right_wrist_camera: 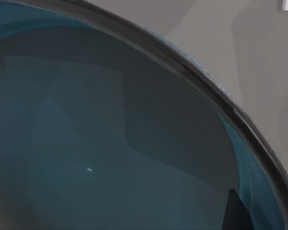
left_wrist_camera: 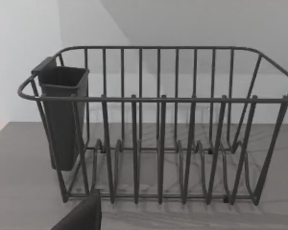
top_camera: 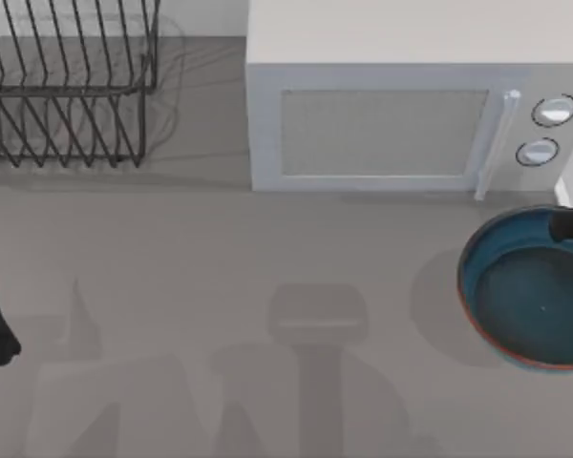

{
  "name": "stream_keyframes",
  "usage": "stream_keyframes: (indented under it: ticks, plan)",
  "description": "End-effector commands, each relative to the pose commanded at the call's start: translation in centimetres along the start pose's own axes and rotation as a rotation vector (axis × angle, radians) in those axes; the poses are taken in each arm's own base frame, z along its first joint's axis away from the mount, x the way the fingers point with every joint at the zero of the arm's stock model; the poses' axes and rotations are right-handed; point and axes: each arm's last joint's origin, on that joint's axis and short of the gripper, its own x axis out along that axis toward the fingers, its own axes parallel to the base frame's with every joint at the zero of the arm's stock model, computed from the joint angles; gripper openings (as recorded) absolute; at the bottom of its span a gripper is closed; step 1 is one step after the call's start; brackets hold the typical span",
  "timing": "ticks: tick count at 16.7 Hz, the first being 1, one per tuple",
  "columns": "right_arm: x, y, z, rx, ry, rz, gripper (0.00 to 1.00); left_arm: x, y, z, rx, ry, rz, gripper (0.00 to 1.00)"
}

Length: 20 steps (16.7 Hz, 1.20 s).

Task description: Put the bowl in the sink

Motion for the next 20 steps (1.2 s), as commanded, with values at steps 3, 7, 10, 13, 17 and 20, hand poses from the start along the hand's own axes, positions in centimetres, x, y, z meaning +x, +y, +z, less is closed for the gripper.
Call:
stream_keyframes:
  ticks: [3, 7, 10, 13, 17, 20]
  plan:
    - [-0.8, -1.3, 1.8, 0.028, -0.153, 0.109, 0.0, 0.0, 0.0, 0.0, 0.0, 0.0, 0.0, 1.0]
    - [-2.1, -4.6, 5.3, 0.054, -0.488, 0.254, 0.0, 0.0, 0.0, 0.0, 0.0, 0.0, 0.0, 1.0]
    - [-2.3, -8.2, 7.6, 0.043, -0.778, 0.295, 0.0, 0.0, 0.0, 0.0, 0.0, 0.0, 0.0, 1.0]
    - [-0.9, -12.3, 9.1, 0.02, -1.013, 0.269, 0.0, 0.0, 0.0, 0.0, 0.0, 0.0, 0.0, 1.0]
    - [2.2, -17.2, 8.8, -0.008, -1.226, 0.18, 0.0, 0.0, 0.0, 0.0, 0.0, 0.0, 0.0, 1.0]
    - [4.3, -19.6, 7.2, -0.024, -1.338, 0.103, 0.0, 0.0, 0.0, 0.0, 0.0, 0.0, 0.0, 1.0]
